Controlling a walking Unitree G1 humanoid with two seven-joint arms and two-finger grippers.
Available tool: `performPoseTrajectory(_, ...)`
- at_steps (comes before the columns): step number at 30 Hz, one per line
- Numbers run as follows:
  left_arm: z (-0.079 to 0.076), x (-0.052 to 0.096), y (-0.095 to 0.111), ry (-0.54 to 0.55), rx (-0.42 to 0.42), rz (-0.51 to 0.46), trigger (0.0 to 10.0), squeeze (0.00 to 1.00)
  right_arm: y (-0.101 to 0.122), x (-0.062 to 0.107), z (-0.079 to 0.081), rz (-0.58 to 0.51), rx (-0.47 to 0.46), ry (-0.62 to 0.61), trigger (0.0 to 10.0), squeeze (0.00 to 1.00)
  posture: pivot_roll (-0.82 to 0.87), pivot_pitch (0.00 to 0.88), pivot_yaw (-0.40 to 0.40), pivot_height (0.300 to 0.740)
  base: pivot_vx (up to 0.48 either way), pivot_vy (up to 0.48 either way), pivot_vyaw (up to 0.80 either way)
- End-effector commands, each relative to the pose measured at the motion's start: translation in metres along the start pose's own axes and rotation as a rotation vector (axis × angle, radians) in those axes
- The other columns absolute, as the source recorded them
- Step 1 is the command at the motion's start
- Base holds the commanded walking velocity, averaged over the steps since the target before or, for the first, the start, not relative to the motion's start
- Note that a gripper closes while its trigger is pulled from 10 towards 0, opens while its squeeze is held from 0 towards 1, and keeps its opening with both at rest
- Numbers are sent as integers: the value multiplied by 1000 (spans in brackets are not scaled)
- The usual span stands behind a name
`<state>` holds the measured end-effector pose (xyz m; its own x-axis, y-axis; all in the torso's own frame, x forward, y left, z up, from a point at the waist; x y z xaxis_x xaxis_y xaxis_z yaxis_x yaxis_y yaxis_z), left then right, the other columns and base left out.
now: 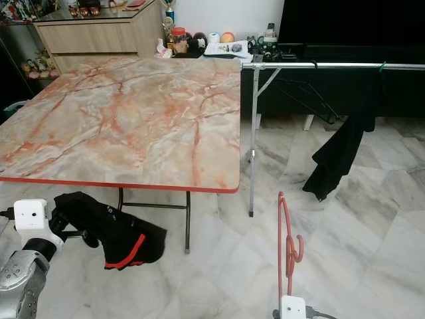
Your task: Hang hanger
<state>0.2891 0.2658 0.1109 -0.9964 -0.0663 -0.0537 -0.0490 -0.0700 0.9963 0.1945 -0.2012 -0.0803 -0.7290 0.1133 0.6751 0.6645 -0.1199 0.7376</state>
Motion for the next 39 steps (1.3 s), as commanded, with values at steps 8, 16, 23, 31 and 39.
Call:
performPoseTrajectory(8, -1, -12, 22, -27, -20, -70, 10000, 0, -9, 2, 6, 33, -9, 3, 10000, 0, 60, 41, 81, 740, 288, 0, 0)
performPoseTrajectory(16, -1, -13, 24, -37, -31, -68, 10000, 0, -8, 1, 7, 36, -12, 3, 10000, 0, 67, 54, 80, 740, 332, 0, 0)
performPoseTrajectory(23, 2, -15, 27, -32, -43, -73, 10000, 0, -8, 1, 9, 40, -9, 8, 10000, 0, 75, 72, 79, 740, 334, 0, 0)
performPoseTrajectory(31, 6, -33, 53, -50, -63, -131, 10000, 0, -10, 2, 11, 47, -14, 7, 10000, 0, 81, 68, 86, 740, 334, 0, 0)
performPoseTrajectory(39, -9, -78, 133, -134, -94, -332, 10000, 0, -12, 2, 14, 54, -22, 7, 10000, 0, 101, 59, 93, 740, 335, 0, 0)
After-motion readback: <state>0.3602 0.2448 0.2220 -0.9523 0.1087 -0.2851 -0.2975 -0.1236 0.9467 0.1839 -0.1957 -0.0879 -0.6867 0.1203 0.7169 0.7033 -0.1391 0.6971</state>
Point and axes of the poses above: a point about 5 cm out from each wrist's last joint towards the gripper, its own x axis pointing back from the gripper into the wrist, its own y axis along the axis of the wrist's last joint, z = x × y, the point moved 1 cm from there along -x, pointing out of the wrist towards the gripper, and after that the axes turned 3 degrees about -x, right-handed, at the moved point
